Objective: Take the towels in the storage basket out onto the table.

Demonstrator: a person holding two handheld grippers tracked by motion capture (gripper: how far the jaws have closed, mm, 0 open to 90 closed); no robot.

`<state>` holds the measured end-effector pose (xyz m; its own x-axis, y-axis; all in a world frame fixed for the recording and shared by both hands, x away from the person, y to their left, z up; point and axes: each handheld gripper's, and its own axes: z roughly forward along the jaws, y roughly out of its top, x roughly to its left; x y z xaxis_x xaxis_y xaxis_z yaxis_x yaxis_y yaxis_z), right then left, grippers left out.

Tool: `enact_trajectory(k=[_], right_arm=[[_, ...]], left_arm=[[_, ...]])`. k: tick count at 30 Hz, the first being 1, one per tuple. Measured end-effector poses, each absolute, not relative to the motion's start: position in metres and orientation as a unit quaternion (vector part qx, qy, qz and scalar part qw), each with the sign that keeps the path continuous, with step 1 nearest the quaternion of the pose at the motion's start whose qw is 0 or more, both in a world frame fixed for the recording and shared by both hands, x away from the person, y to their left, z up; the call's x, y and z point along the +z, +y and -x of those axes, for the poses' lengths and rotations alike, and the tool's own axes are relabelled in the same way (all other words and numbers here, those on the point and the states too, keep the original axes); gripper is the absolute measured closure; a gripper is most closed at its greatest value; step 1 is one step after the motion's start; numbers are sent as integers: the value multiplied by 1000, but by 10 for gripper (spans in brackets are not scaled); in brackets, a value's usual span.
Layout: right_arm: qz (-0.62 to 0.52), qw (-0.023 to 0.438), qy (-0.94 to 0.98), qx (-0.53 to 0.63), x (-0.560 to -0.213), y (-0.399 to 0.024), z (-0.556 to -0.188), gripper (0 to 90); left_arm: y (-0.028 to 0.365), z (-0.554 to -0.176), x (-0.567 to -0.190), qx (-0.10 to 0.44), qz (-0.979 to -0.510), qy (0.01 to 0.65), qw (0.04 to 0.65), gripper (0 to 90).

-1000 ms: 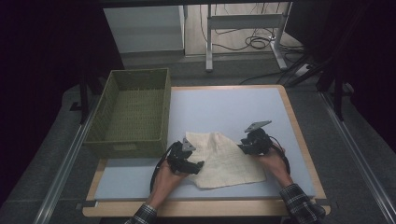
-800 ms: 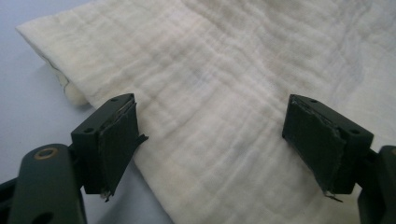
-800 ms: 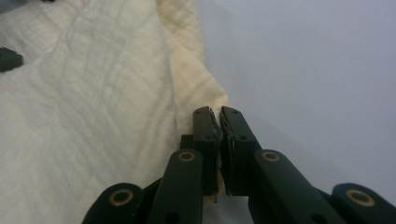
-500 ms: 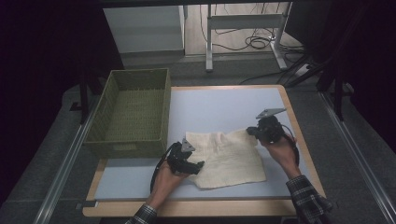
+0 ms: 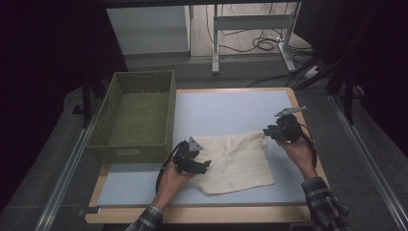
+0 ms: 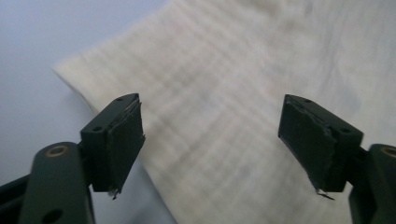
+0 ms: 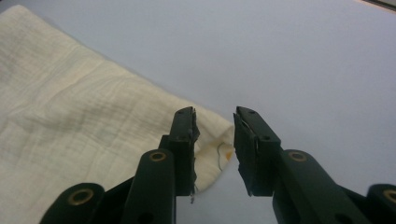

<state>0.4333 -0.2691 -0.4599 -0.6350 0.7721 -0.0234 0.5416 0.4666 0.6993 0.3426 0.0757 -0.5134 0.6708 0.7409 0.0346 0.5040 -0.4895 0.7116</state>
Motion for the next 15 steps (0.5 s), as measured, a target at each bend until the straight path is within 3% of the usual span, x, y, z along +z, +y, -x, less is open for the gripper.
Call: enact_trajectory(k=[7,10,15], right_arm=[[-402,163,835,339,-470,-275,-437,676],[-408,156,832,343,-474,-276,-441,686],[-409,139,829,356,-479,-274,-451,699]], left_arm=[[63,-377,-488,193,-841,370,344,431],[62,-388,-488,194,-839,378,339,455],[62,-420,-492,165,-837,407,327,537]])
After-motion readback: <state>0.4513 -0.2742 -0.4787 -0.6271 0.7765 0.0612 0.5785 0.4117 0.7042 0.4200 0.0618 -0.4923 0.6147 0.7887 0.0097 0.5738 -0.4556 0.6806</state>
